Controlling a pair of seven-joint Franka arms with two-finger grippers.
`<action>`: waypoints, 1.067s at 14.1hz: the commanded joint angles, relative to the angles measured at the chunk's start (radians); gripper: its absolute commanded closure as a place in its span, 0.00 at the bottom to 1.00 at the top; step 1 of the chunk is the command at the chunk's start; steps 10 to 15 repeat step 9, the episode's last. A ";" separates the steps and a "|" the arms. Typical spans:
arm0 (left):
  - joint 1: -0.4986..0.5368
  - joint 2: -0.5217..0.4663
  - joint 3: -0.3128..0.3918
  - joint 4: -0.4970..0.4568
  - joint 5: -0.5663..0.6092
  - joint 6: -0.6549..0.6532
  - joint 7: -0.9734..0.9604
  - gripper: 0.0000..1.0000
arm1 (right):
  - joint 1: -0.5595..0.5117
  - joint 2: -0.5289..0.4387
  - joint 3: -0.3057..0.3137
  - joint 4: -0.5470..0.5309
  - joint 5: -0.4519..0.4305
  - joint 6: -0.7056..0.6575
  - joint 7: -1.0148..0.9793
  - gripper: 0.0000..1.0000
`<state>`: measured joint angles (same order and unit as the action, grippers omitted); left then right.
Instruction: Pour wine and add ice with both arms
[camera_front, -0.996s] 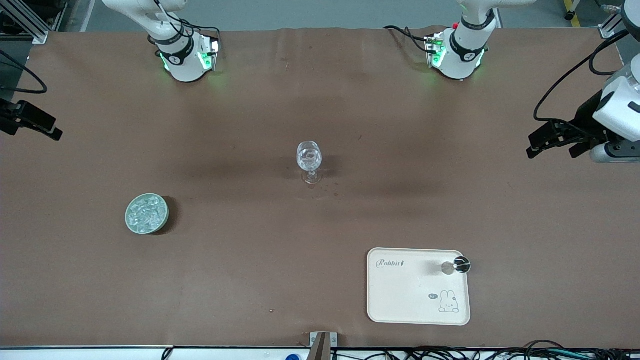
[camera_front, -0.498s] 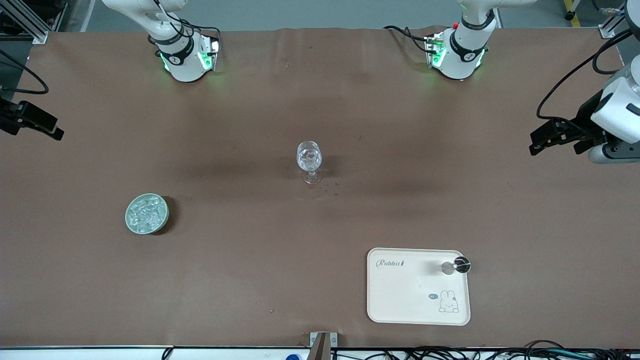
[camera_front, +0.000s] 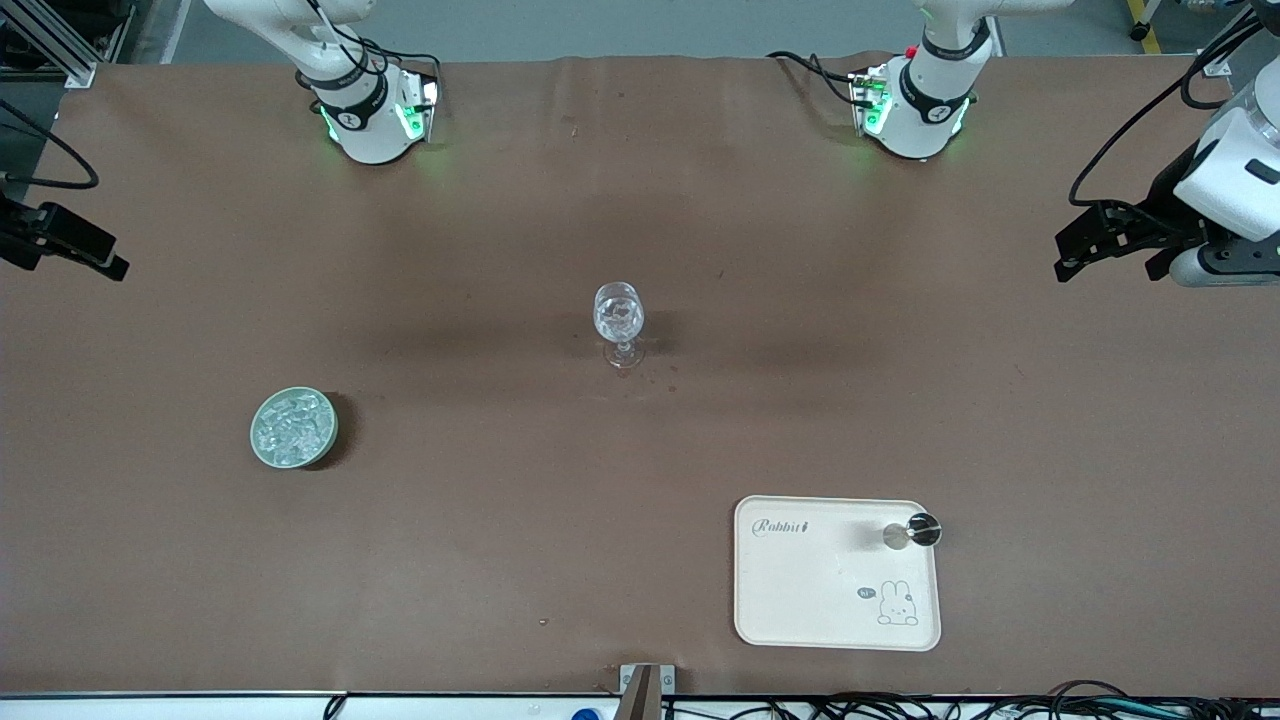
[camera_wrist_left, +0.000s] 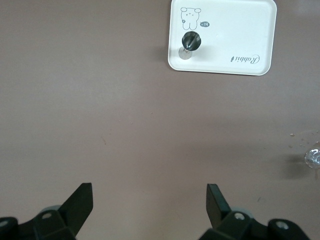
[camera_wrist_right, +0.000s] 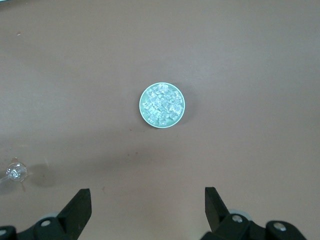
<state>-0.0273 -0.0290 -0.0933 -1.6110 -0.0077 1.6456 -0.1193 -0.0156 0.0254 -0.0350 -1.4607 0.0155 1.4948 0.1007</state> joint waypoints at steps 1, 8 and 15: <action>0.009 0.026 -0.011 0.045 0.018 -0.013 -0.011 0.00 | -0.015 -0.012 0.012 -0.015 0.011 0.001 -0.010 0.00; 0.007 0.023 -0.014 0.037 0.020 -0.035 -0.042 0.00 | -0.015 -0.012 0.013 -0.015 0.011 0.001 -0.010 0.00; 0.007 0.023 -0.014 0.037 0.020 -0.046 -0.039 0.00 | -0.015 -0.012 0.014 -0.015 0.011 0.001 -0.010 0.00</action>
